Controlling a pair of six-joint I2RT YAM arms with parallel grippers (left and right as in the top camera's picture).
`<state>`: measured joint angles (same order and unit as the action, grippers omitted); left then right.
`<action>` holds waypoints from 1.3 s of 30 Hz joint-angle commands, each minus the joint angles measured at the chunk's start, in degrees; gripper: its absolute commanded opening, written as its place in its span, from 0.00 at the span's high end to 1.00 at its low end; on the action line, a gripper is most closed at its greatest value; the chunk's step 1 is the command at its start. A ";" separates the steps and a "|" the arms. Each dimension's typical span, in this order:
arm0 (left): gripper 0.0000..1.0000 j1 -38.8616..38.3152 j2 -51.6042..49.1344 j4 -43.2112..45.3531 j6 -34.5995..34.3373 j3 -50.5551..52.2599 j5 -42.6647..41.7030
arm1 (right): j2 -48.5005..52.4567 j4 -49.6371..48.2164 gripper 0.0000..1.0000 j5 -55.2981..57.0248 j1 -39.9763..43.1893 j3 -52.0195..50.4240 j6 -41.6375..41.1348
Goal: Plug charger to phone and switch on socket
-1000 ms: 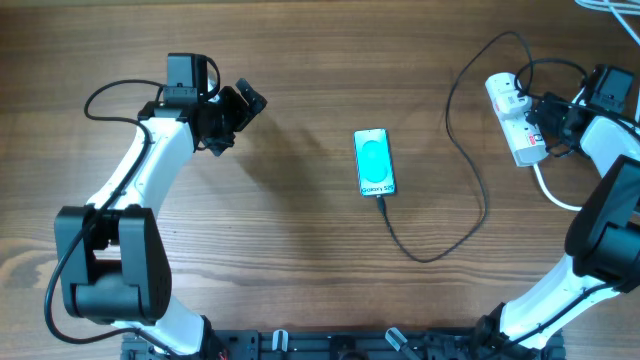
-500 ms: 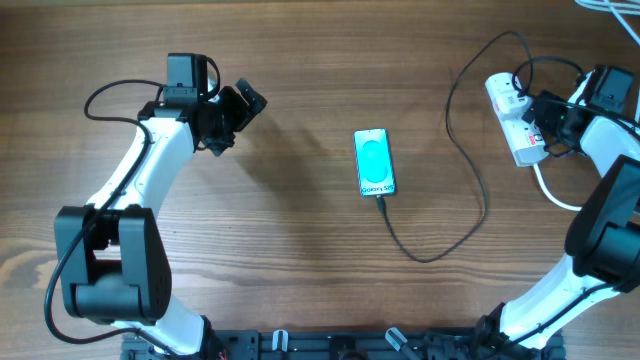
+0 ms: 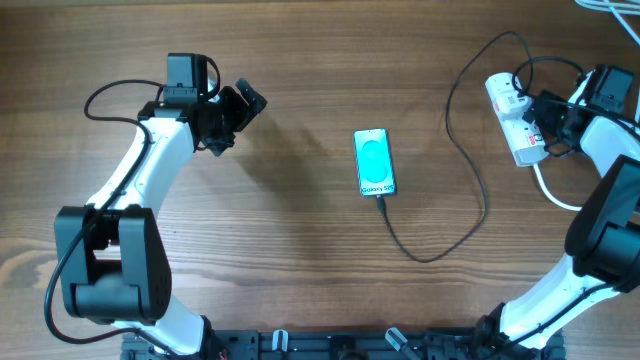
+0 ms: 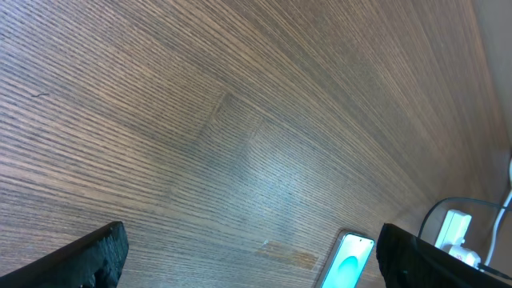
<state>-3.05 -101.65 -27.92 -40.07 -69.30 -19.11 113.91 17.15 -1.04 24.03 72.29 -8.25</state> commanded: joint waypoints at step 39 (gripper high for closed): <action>0.00 0.17 1.14 0.00 1.09 0.11 0.79 | 4.20 3.54 0.00 -5.90 0.31 -0.79 0.76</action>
<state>-3.05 -101.67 -27.92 -40.07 -69.30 -19.11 115.31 18.24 -4.05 25.08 72.58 -8.36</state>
